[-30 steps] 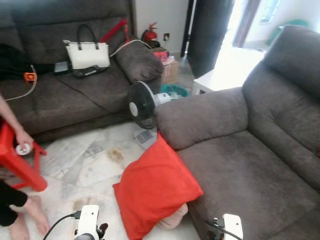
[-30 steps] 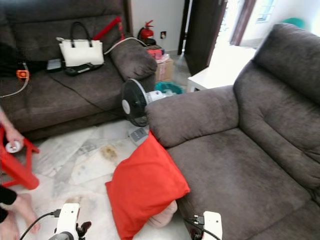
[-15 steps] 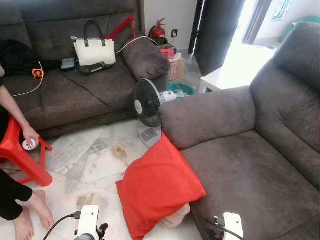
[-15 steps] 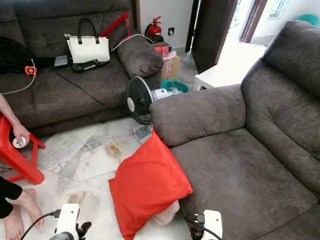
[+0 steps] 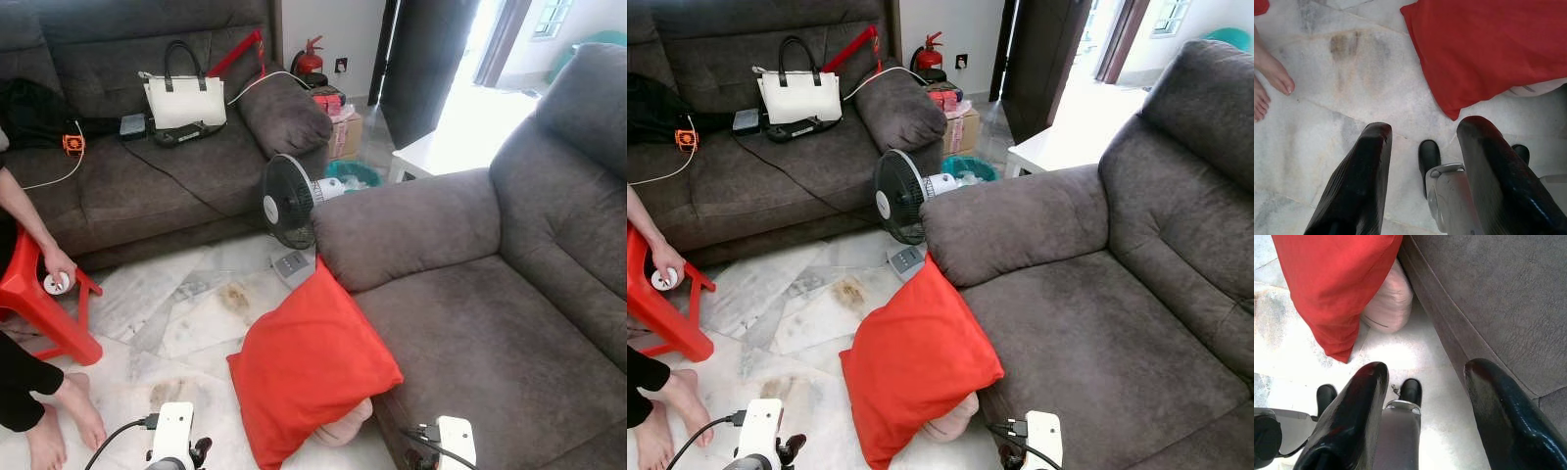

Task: Move the pillow to the sofa from floor

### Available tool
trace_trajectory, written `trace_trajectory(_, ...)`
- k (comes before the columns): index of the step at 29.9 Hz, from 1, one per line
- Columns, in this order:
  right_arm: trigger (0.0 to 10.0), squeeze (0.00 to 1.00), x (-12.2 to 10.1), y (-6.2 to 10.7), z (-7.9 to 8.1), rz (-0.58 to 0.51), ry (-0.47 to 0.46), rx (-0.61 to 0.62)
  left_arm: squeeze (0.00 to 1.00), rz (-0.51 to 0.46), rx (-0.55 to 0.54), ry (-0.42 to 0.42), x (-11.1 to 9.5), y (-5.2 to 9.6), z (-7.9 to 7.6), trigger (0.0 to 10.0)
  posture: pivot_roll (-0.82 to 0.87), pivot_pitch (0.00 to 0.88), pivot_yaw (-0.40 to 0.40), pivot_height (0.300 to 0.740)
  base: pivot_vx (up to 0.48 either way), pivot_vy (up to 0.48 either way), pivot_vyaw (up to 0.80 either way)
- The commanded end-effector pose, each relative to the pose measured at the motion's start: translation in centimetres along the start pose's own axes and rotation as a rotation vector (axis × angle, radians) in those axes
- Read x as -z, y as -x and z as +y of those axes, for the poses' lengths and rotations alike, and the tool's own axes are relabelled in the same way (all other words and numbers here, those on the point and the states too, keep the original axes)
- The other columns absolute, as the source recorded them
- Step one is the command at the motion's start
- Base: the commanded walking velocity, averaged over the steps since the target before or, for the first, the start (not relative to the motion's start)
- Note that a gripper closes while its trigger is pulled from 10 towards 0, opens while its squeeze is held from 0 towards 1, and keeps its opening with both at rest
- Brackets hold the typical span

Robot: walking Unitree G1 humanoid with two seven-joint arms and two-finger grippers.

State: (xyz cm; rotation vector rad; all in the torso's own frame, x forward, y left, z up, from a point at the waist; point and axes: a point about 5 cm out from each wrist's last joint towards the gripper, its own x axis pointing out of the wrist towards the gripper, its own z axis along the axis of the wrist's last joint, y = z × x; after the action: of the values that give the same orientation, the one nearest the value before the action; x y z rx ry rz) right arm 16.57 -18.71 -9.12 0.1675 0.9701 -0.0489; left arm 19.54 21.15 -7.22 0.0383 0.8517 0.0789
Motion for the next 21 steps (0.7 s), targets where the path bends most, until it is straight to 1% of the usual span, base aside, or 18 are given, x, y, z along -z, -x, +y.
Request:
trace_trajectory(1, 10.0, 0.00, -0.08, 0.02, -0.20, 0.000, 0.000, 0.004, 0.00, 0.015, -0.003, 0.010, 0.38, 0.08, 0.09, 10.0, 0.15, 0.043, -0.060, 0.740, 0.000, 0.000, 0.00)
trace_trajectory(5, 10.0, 0.00, -0.09, 0.02, -0.22, 0.000, 0.003, 0.005, 0.00, 0.015, -0.001, 0.011, 0.37, 0.07, 0.06, 10.0, 0.15, 0.042, -0.060, 0.740, 0.000, 0.000, 0.00)
trace_trajectory(21, 10.0, 0.00, -0.11, 0.01, -0.17, 0.002, 0.006, 0.000, 0.00, 0.014, 0.001, 0.009, 0.32, 0.06, 0.06, 10.0, 0.15, 0.039, -0.060, 0.740, 0.248, 0.000, 0.00)
